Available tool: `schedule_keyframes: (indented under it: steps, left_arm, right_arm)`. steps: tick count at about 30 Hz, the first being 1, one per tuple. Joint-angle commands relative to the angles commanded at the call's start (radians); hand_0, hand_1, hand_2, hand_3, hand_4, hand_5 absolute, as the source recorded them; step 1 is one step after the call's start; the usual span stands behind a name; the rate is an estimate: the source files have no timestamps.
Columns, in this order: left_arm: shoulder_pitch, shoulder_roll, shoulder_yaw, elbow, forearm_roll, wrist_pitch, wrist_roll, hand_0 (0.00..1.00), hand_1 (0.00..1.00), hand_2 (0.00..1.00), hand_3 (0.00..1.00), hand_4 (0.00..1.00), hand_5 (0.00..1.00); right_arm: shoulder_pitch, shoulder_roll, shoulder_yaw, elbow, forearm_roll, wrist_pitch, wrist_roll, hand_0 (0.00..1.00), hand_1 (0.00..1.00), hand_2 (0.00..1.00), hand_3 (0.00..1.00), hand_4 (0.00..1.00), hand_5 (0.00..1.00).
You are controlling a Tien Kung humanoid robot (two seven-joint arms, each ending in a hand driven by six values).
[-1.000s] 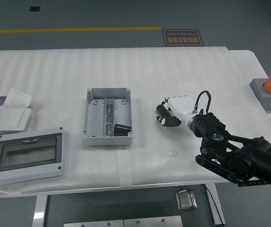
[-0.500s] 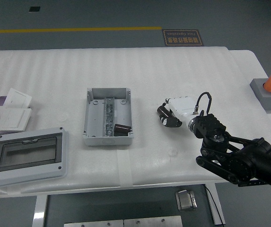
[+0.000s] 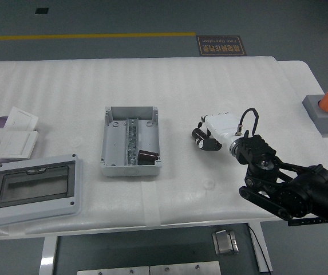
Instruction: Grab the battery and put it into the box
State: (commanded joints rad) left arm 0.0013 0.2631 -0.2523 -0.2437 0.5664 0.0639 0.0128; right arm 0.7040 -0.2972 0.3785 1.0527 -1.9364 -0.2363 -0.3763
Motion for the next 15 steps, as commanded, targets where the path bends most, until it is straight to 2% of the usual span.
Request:
schedule_keyframes:
  steps: [6, 15]
  left_arm:
    - [0.000, 0.001, 0.001, -0.001, 0.000, 0.000, 0.000, 0.630, 0.655, 0.531, 0.586, 0.532, 0.397]
    - [0.004, 0.000, 0.009, 0.001, -0.006, -0.001, 0.000, 0.630, 0.656, 0.531, 0.586, 0.529, 0.400]
  right_arm:
    - [0.010, -0.001, 0.004, 0.012, -0.004, 0.003, -0.001, 0.684, 0.596, 0.449, 0.713, 0.577, 0.523]
    - [0.001, -0.004, 0.016, 0.024, 0.001, 0.038, -0.003, 0.685, 0.596, 0.452, 0.713, 0.581, 0.532]
